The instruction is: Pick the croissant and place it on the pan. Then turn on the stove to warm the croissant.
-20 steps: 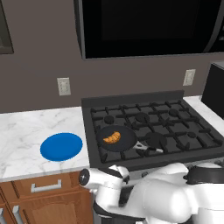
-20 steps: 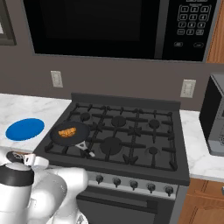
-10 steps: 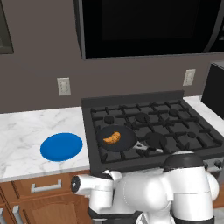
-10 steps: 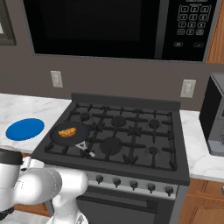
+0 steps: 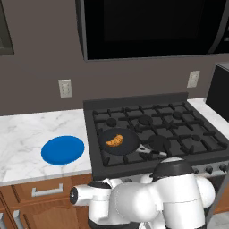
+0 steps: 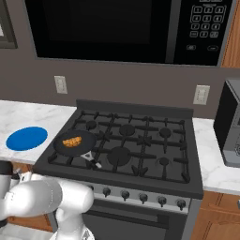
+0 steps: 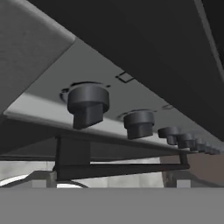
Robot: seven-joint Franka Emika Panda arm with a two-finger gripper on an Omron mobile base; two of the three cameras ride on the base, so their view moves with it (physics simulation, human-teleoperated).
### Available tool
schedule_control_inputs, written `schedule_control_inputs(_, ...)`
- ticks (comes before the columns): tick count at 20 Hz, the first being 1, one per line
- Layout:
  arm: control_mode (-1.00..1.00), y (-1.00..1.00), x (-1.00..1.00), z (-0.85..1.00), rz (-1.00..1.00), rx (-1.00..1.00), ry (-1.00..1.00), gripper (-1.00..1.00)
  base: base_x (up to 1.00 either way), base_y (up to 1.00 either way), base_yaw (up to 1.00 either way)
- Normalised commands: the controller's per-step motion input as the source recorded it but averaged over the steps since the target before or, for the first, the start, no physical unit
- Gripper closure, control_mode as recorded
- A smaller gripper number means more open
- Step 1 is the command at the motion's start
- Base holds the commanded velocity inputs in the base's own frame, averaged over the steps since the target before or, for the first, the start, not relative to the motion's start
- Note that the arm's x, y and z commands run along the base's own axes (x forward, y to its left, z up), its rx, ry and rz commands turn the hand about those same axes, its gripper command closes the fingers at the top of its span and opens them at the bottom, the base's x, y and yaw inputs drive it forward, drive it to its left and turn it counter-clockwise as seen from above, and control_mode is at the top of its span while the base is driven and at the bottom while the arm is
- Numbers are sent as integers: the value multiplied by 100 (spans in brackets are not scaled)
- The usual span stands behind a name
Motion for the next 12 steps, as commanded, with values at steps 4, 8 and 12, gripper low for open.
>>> schedule_control_inputs(4, -100, -18, 0, -8, 0, -7, -8, -100, 0, 0, 0)
schedule_control_inputs(8, -100, -13, 0, 0, 0, -8, -8, -100, 0, 0, 0)
schedule_control_inputs(12, -100, -5, 0, 0, 5, -8, -6, -100, 0, 0, 0)
